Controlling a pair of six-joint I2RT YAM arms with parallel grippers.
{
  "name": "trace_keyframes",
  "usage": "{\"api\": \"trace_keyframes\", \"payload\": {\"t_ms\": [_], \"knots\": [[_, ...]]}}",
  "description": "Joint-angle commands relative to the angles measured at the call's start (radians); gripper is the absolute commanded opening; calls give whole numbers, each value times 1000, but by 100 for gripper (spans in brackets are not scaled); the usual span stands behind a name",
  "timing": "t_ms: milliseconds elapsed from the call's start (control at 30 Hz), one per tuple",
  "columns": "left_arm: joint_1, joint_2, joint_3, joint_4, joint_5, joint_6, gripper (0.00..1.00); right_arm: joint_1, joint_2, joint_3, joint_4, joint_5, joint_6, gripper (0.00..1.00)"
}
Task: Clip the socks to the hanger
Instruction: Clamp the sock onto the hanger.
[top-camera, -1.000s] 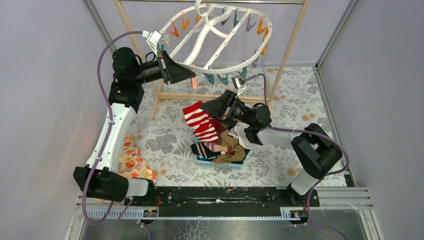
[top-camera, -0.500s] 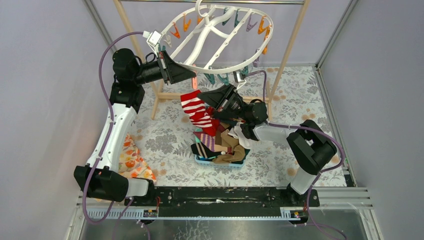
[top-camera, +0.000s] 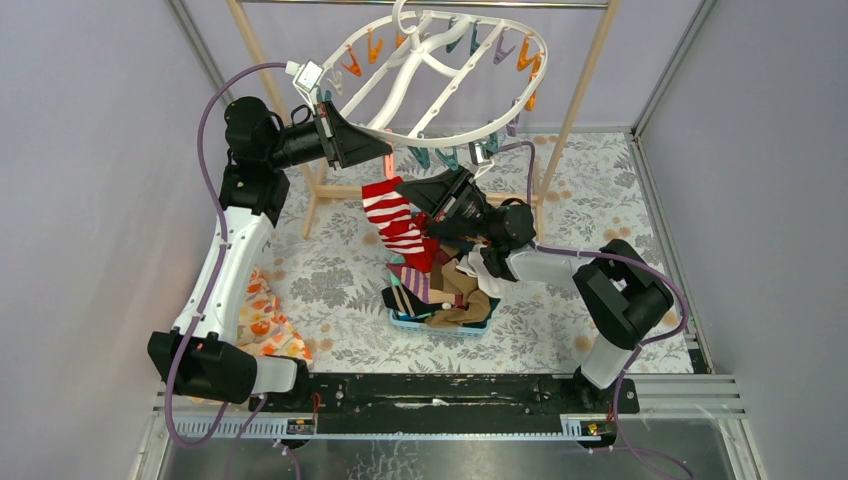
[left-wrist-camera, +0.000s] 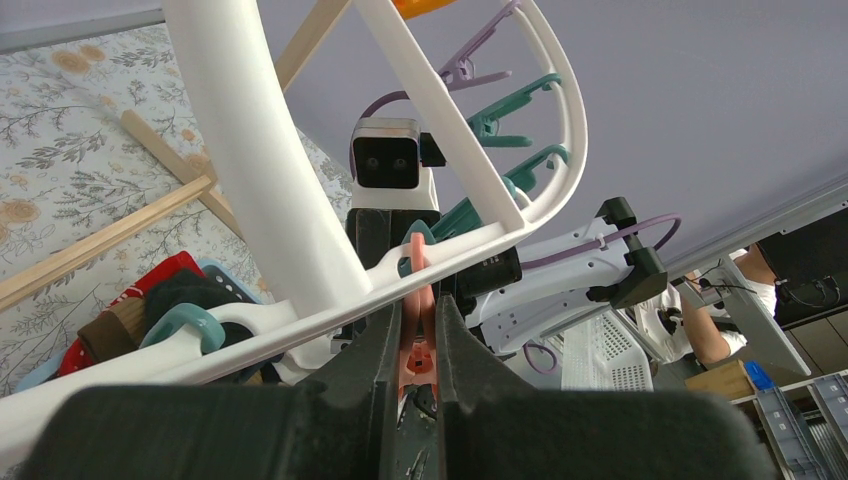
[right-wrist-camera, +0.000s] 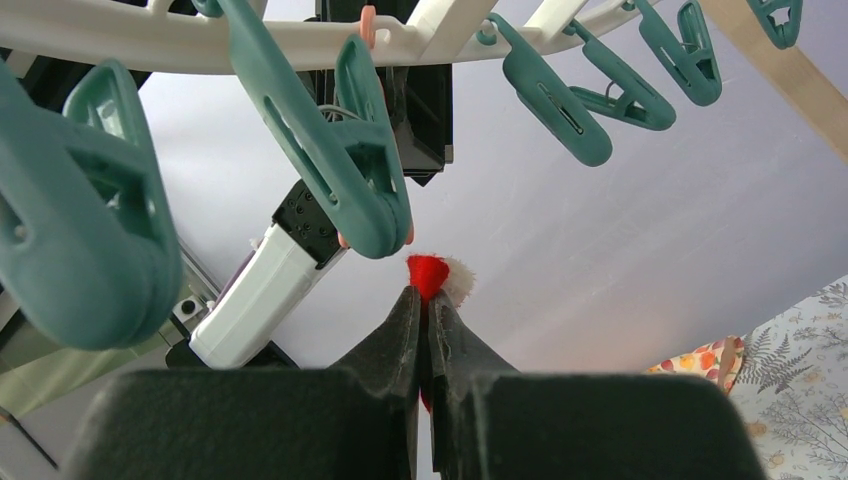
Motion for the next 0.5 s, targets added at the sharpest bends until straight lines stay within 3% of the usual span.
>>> {"api": "trace_keyframes", "payload": {"t_ms": [0, 467], "knots": [[-5, -26, 1, 41, 67, -14, 0, 11, -41, 43, 135, 19, -24, 0], [-4, -24, 9, 41, 74, -16, 0, -6, -79, 33, 135, 10, -38, 0]]}}
